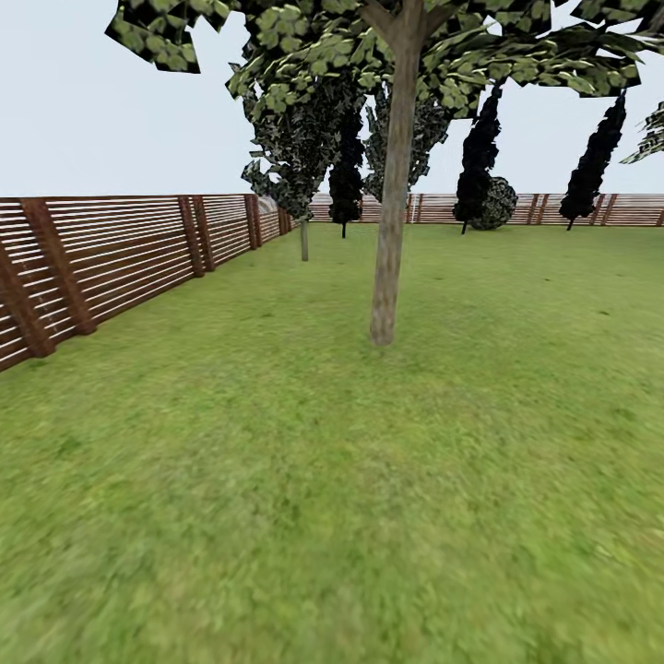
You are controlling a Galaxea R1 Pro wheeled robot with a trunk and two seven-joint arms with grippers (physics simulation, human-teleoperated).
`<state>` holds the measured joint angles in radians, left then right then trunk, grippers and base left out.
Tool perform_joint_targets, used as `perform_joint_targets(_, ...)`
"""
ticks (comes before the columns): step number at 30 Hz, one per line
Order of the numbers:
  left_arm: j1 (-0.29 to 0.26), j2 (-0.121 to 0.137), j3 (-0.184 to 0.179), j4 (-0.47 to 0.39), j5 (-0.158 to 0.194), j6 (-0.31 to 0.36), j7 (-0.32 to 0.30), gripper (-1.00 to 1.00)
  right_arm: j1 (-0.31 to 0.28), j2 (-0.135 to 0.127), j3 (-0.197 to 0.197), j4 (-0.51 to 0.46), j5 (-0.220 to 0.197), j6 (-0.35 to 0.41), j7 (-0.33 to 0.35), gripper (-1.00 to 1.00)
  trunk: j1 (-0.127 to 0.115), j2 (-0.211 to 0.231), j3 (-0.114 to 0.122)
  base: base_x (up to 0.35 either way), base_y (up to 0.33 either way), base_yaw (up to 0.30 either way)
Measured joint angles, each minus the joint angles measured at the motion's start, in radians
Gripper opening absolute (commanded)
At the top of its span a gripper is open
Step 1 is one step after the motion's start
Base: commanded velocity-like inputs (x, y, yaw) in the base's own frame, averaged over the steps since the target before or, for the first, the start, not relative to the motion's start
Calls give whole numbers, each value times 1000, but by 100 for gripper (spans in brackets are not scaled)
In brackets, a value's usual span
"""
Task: Take the three Easter eggs out of the wicker basket on the lawn in the garden, then place them on the lawn next to a single tree (choose any tree) so that all three eggs are next to the same tree and none are left in the basket.
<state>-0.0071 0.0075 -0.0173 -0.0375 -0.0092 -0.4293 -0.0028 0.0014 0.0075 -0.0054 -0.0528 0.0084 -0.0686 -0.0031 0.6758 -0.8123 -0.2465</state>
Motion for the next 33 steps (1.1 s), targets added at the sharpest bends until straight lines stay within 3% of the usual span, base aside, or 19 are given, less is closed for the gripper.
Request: perform_joint_targets(33, 0, 0, 0, 0, 0, 0, 0, 100, 0, 0, 0, 0, 0, 0, 0, 100, 0, 0, 0, 160, 0, 0)
